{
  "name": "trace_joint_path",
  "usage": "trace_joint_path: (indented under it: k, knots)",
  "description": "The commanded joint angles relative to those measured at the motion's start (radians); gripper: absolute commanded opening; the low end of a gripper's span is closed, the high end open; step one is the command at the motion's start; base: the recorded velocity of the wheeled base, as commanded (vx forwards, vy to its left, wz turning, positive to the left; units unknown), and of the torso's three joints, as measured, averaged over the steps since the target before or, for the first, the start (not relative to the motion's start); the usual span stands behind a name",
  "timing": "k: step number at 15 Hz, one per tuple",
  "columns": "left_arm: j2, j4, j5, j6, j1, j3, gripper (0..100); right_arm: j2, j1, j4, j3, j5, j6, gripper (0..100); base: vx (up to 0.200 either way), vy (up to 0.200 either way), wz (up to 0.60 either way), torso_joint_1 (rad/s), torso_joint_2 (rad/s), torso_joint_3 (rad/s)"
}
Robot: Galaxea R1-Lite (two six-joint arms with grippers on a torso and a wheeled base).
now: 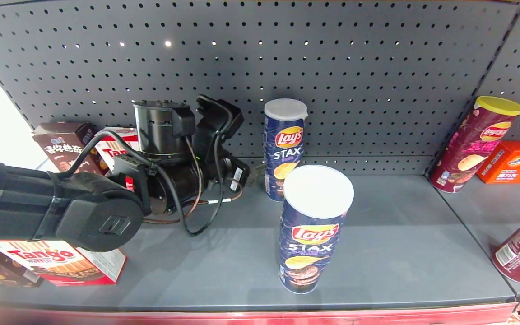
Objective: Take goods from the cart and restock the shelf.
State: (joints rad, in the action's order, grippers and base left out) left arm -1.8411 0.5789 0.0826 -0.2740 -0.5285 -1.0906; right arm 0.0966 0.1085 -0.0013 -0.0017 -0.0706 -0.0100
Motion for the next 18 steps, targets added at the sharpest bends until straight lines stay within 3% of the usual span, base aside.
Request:
trace_joint_path:
  k: [1, 7, 9, 10, 11, 18]
  knots:
    - [0.014, 0.001, 0.000, 0.001, 0.002, 0.009, 100, 0.002, 0.000, 0.000, 0.000, 0.000, -0.001, 100, 0.000, 0.000, 0.00, 0.000, 0.00, 0.000]
    - [0.207, -0.010, 0.005, 0.012, 0.004, 0.046, 100, 0.002, 0.000, 0.000, 0.000, 0.000, 0.001, 100, 0.000, 0.000, 0.00, 0.000, 0.00, 0.000]
    - [0.301, -0.010, 0.020, 0.076, 0.030, 0.094, 100, 0.002, 0.000, 0.000, 0.000, 0.000, -0.001, 100, 0.000, 0.000, 0.00, 0.000, 0.00, 0.000]
    - [0.365, -0.005, 0.019, 0.110, 0.044, 0.130, 100, 0.002, 0.000, 0.000, 0.000, 0.000, -0.001, 100, 0.000, 0.000, 0.00, 0.000, 0.00, 0.000]
    - [0.441, -0.008, 0.016, 0.118, 0.032, 0.176, 100, 0.002, 0.000, 0.000, 0.000, 0.000, -0.001, 100, 0.000, 0.000, 0.00, 0.000, 0.00, 0.000]
    - [0.981, -0.042, -0.012, 0.113, -0.013, 0.512, 100, 0.002, 0.000, 0.000, 0.000, 0.000, -0.001, 100, 0.000, 0.000, 0.00, 0.000, 0.00, 0.000]
